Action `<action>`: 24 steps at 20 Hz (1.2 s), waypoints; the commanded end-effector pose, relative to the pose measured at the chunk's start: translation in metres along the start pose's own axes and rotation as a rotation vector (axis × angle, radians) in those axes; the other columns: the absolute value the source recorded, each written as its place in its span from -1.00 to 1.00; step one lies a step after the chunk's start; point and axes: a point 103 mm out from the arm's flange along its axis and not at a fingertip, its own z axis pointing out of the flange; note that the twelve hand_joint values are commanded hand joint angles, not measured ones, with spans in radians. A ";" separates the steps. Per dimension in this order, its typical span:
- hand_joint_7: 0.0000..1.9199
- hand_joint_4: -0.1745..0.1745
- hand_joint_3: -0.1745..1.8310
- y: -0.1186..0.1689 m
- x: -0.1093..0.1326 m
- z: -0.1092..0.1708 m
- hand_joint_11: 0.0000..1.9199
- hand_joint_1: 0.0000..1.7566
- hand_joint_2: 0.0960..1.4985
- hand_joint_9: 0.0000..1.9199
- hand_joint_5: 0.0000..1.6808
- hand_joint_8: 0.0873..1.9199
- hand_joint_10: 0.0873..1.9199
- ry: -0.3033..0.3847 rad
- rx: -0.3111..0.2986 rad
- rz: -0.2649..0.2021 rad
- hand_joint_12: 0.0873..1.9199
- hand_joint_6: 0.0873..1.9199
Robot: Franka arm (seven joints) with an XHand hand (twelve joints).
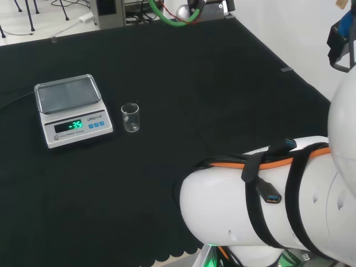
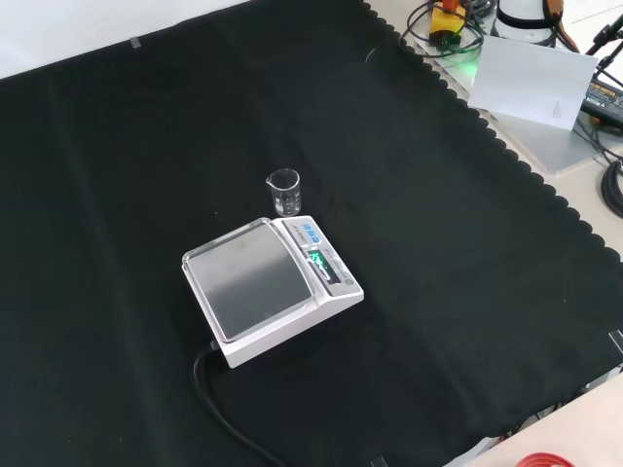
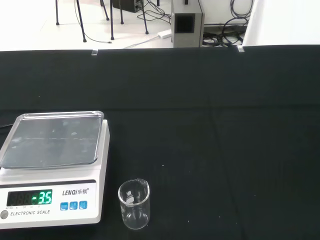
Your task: Pick up the beaker.
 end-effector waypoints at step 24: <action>-0.43 -0.50 -1.00 0.014 -0.061 -0.006 -0.71 -0.12 0.43 -0.22 -0.44 -0.24 -0.23 0.110 0.013 0.121 0.46 -0.33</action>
